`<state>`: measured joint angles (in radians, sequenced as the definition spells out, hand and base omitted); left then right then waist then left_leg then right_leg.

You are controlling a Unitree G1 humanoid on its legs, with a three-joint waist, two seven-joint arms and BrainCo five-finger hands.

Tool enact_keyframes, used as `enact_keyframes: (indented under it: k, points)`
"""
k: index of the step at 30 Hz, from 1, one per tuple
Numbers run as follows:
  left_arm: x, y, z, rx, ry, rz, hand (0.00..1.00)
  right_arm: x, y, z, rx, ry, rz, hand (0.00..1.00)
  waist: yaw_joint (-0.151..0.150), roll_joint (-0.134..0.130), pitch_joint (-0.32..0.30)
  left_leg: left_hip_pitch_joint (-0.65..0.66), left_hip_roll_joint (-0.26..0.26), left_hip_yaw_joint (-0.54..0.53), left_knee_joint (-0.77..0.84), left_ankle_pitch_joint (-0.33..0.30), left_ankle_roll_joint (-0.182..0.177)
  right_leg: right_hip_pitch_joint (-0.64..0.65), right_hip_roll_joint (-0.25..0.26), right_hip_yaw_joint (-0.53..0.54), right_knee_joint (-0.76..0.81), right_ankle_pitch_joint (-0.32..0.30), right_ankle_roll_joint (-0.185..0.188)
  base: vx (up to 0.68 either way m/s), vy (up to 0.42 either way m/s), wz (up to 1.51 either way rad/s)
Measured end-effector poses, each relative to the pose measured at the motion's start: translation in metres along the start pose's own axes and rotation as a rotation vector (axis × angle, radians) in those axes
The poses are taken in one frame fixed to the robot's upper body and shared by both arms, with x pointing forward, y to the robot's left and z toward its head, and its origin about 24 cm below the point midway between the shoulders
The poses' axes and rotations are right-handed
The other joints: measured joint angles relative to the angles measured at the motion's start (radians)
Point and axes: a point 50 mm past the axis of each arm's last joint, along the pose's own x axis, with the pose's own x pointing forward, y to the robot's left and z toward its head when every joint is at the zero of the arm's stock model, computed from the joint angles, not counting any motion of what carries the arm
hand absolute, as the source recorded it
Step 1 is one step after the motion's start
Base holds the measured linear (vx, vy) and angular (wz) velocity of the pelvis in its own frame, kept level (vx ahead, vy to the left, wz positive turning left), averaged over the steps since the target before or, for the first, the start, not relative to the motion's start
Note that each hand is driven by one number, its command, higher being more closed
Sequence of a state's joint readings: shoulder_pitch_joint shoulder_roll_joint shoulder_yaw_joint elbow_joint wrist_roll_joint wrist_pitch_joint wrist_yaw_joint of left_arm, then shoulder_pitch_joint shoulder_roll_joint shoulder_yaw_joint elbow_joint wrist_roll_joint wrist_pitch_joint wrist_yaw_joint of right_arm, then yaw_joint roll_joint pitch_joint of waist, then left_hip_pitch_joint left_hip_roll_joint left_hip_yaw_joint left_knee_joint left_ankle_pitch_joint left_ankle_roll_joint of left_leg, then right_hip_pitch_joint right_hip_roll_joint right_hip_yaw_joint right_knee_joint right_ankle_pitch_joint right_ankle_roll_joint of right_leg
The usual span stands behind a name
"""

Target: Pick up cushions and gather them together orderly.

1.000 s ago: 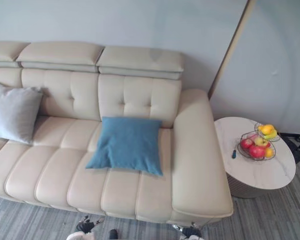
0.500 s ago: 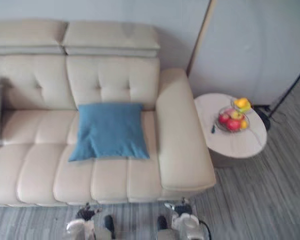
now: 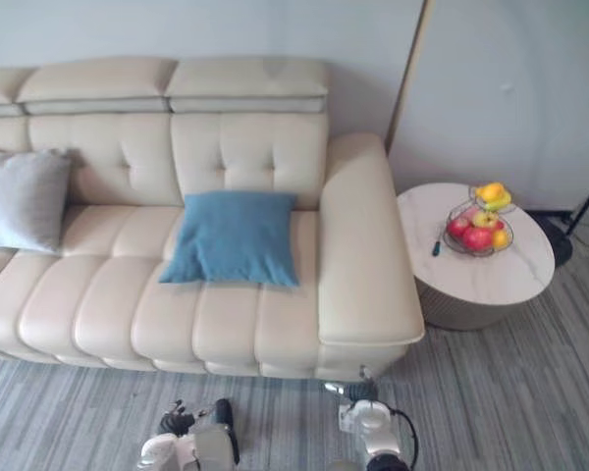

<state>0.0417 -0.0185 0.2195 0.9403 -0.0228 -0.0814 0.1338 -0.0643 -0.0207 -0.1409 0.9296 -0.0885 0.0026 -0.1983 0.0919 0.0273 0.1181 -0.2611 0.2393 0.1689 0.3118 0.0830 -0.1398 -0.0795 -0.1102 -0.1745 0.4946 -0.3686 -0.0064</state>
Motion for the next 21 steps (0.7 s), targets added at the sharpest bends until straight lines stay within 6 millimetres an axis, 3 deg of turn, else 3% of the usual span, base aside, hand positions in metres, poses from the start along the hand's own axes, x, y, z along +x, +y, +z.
enact_keyframes:
  k: [1,4,6,7,9,10,15,21]
  points:
    - [0.0,-0.001,0.0,-0.001,0.0,-0.002,0.0,-0.001,0.0,-0.003,0.0,0.012,-0.001,0.0,-0.009,-0.001,0.0,0.001,-0.027,-0.021,0.075,-0.076,0.011,-0.009,-0.011,-0.002,-0.012,0.018,0.005,-0.29,0.047,0.15]
    - [0.0,-0.001,0.0,-0.003,0.0,-0.001,0.0,-0.002,0.002,-0.013,0.001,0.057,0.005,0.0,-0.011,-0.004,0.001,0.018,-0.031,-0.043,0.243,-0.255,0.022,-0.042,-0.017,0.009,-0.034,0.075,0.032,-0.15,0.132,-0.03]
    - [-0.001,-0.001,-0.004,-0.022,0.019,0.004,0.0,-0.004,0.002,-0.02,0.012,0.082,0.005,0.0,-0.018,0.007,-0.006,0.063,-0.032,-0.036,0.222,-0.329,0.006,-0.042,-0.015,0.021,-0.044,0.095,0.061,-0.08,0.214,-0.1]
    - [-0.001,0.0,-0.007,-0.023,0.027,0.008,0.0,-0.005,0.0,-0.022,0.015,0.089,0.0,0.0,-0.021,0.002,-0.01,0.074,-0.034,-0.028,0.199,-0.338,0.004,-0.042,-0.013,0.023,-0.05,0.098,0.067,-0.08,0.215,-0.14]
    - [-0.002,0.015,-0.012,-0.011,0.039,0.043,0.0,-0.012,0.014,-0.037,0.073,0.141,0.027,0.0,-0.033,-0.051,-0.062,0.126,-0.095,0.013,0.052,-0.285,0.03,-0.023,-0.044,0.055,-0.157,0.158,0.086,-0.03,0.183,-0.19]
    - [-0.002,0.016,-0.013,-0.009,0.042,0.045,0.0,-0.013,0.014,-0.039,0.08,0.149,0.03,0.0,-0.035,-0.057,-0.068,0.136,-0.107,0.014,0.031,-0.275,0.035,-0.011,-0.049,0.058,-0.186,0.174,0.086,-0.01,0.187,-0.06]
    - [-0.003,0.011,-0.017,0.012,0.065,0.03,0.0,-0.016,0.001,-0.056,0.126,0.207,-0.016,0.0,-0.04,-0.048,-0.086,0.162,-0.151,0.012,-0.035,-0.249,0.059,0.041,-0.066,0.072,-0.301,0.242,0.1,-0.03,0.09,0.06]
    - [-0.005,0.01,-0.027,0.032,0.098,0.023,0.0,-0.019,-0.001,-0.063,0.123,0.229,-0.017,0.0,-0.04,-0.03,-0.103,0.205,-0.161,0.013,-0.088,-0.22,0.058,0.078,-0.062,0.073,-0.348,0.258,0.105,0.04,-0.009,-0.01]
